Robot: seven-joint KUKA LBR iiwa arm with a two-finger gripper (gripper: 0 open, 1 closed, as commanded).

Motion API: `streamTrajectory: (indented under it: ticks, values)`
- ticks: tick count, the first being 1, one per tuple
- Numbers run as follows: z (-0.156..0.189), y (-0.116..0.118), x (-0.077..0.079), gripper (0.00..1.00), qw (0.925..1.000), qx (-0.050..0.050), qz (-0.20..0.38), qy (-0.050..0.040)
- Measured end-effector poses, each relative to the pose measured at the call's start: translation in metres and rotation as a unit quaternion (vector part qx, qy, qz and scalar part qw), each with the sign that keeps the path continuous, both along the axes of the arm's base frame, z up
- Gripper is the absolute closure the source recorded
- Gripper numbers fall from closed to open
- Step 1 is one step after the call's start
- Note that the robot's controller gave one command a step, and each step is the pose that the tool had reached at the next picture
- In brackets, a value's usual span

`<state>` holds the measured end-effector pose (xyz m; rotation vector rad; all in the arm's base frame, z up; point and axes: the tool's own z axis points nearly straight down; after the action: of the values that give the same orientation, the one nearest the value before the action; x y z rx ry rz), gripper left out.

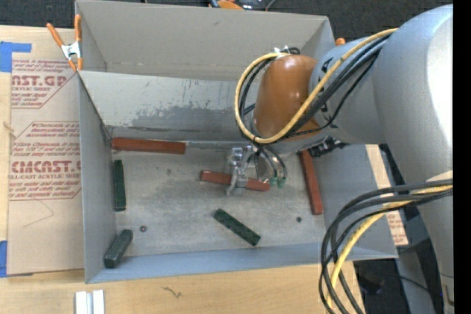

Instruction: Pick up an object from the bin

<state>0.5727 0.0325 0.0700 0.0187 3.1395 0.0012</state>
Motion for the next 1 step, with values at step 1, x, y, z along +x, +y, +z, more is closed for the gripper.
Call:
streamTrajectory:
  ticks: [1]
  values:
    - [-0.0004, 0.0000, -0.0003, 0.00, 1.0000, 0.000, 0.000, 0.0005]
